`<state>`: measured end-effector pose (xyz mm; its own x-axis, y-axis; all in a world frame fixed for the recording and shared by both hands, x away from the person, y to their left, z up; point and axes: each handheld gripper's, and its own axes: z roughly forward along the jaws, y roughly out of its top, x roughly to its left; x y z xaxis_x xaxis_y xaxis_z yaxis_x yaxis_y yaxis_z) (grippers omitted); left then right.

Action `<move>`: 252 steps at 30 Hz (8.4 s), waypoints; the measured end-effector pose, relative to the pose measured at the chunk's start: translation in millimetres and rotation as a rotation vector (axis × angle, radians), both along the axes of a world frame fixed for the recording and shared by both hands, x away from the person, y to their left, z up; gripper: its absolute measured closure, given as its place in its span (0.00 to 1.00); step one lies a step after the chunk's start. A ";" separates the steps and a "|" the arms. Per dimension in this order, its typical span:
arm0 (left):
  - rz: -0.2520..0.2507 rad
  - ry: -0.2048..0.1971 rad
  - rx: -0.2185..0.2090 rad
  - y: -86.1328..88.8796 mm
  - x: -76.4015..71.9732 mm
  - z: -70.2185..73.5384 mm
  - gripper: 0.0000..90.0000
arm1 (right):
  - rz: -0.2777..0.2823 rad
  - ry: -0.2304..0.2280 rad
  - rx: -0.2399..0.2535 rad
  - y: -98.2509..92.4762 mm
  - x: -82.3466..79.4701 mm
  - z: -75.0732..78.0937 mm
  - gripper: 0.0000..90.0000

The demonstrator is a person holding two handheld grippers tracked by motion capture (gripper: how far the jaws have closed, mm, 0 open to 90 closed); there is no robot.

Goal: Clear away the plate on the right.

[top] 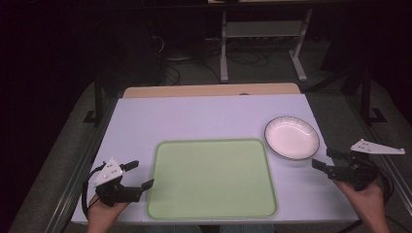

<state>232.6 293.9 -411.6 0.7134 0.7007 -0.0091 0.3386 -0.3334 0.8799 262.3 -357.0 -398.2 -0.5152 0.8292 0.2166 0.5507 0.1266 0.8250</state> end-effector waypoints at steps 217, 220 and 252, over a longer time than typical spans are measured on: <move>0.029 -0.012 -0.016 6.9 0.4 1.8 0.17 | 0.107 0.271 0.472 120.4 69.0 70.1 0.89; 0.028 -0.012 -0.016 7.2 0.4 1.9 0.17 | 0.132 0.271 0.461 131.7 71.5 73.2 0.89; 0.032 -0.012 -0.020 9.2 0.9 1.7 0.17 | 0.185 0.362 0.379 202.3 91.2 30.6 0.88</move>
